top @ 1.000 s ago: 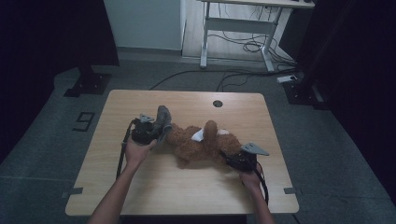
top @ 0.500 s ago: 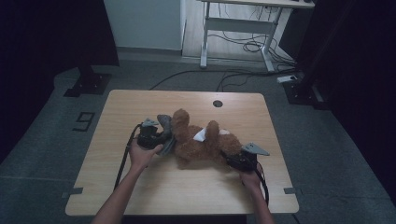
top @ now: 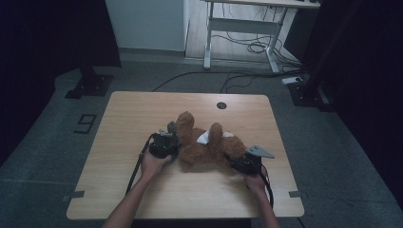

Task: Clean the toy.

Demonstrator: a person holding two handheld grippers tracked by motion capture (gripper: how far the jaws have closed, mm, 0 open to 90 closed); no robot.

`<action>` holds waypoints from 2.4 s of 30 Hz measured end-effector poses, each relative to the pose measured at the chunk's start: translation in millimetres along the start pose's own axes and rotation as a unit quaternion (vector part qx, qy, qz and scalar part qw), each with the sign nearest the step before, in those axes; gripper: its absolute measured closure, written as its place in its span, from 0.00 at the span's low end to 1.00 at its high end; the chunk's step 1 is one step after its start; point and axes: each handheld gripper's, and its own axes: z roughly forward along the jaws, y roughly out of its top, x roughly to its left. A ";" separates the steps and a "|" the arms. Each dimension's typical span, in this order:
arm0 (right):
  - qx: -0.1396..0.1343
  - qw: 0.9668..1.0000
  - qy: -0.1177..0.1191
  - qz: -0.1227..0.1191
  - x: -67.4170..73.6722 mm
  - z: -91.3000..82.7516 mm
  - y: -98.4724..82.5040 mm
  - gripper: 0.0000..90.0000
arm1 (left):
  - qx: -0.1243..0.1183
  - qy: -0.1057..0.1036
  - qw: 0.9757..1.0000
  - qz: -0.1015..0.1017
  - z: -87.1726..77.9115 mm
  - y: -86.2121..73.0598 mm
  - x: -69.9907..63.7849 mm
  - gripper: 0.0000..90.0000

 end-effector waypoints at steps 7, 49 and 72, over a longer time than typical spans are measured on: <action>-0.001 1.000 0.001 0.004 -0.8 0.3 -0.2 0.42 | -0.068 -0.102 0.992 -0.036 -26.9 13.9 -2.1 0.87; 0.004 1.000 0.001 0.004 -1.2 2.3 1.0 0.43 | -0.091 -0.111 0.989 -0.026 10.2 37.3 -4.2 0.87; 0.008 1.000 -0.002 -0.002 -1.5 1.9 1.6 0.43 | -0.109 -0.142 0.983 -0.035 -17.4 29.1 -4.6 0.86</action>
